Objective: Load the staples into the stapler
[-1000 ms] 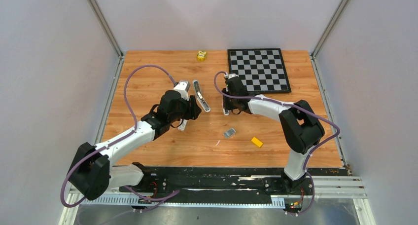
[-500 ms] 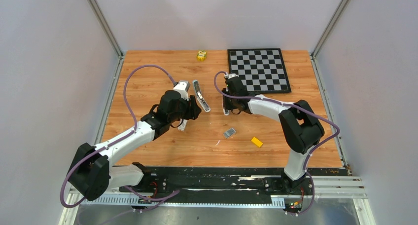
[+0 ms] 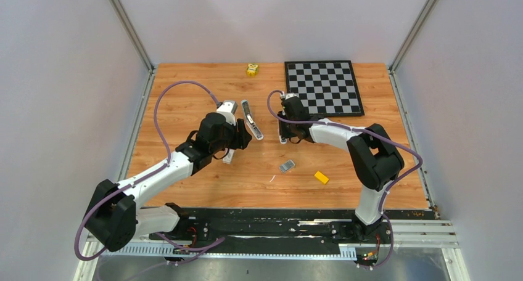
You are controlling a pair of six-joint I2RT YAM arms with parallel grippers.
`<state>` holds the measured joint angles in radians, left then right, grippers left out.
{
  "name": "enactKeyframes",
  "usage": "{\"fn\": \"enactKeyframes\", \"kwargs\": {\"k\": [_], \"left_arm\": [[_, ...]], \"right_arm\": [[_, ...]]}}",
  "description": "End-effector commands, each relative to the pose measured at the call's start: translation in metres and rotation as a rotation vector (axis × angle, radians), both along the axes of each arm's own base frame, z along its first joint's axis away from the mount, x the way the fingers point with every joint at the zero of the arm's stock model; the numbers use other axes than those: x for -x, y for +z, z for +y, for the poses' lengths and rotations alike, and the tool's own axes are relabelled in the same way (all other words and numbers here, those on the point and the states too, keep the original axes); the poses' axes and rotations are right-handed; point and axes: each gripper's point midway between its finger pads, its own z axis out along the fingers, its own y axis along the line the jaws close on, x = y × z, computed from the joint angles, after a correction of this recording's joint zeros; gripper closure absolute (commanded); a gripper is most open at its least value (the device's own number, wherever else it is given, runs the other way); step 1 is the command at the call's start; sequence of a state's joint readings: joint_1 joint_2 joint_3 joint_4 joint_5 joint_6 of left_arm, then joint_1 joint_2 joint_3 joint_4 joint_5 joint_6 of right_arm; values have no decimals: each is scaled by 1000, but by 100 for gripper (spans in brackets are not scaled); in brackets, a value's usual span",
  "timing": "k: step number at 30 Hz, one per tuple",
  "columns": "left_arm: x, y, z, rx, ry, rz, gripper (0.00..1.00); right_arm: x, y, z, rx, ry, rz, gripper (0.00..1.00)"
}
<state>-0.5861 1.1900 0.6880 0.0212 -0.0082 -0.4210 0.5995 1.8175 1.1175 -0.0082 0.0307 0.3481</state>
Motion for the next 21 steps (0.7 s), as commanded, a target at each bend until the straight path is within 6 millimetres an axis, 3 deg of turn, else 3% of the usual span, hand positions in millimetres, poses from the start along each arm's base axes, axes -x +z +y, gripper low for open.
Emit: {"fn": "enactKeyframes", "kwargs": {"k": [1,10,21], "left_arm": [[1,2,3,3,-3,-24,46],[0,3,2,4,-4,-26,46],[0,4,2,7,-4,-30,46]], "right_arm": [[1,-16,-12,38,-27,23,81],[2,-18,-14,46,-29,24,81],[3,-5,-10,16,-20,11,81]]}}
